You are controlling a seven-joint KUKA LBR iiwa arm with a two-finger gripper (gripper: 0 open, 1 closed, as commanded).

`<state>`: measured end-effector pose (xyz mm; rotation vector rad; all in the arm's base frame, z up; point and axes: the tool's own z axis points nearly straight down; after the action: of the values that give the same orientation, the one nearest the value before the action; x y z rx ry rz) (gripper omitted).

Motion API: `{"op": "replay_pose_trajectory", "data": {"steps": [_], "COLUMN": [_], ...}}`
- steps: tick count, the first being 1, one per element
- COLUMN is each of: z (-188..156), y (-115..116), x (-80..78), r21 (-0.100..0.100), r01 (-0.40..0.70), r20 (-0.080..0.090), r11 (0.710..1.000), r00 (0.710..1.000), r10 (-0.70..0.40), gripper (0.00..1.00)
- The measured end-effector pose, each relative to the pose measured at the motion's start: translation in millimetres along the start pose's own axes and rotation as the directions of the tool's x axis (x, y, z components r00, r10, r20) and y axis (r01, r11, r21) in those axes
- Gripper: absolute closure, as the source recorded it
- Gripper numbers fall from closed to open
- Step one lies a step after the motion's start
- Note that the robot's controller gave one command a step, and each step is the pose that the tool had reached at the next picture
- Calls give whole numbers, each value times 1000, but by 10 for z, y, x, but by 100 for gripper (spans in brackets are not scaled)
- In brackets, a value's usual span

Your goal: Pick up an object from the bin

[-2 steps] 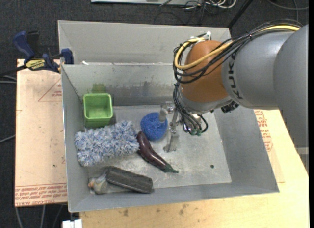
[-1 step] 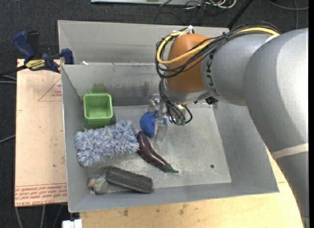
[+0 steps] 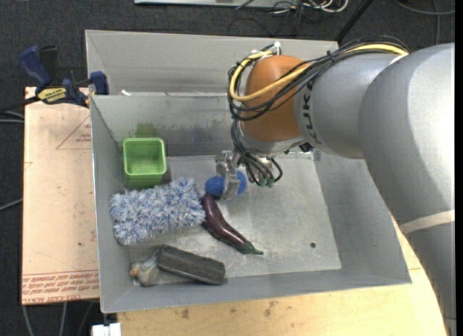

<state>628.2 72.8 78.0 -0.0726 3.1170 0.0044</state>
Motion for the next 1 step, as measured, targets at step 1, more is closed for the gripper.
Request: {"op": "replay_pose_trajectory", "data": {"steps": [1], "z": [0], "y": [1], "x": [3], "r21": [0], "r01": [1], "r20": [0], "r11": [1000], "r00": [1000], "r10": [-1], "gripper": [100]}}
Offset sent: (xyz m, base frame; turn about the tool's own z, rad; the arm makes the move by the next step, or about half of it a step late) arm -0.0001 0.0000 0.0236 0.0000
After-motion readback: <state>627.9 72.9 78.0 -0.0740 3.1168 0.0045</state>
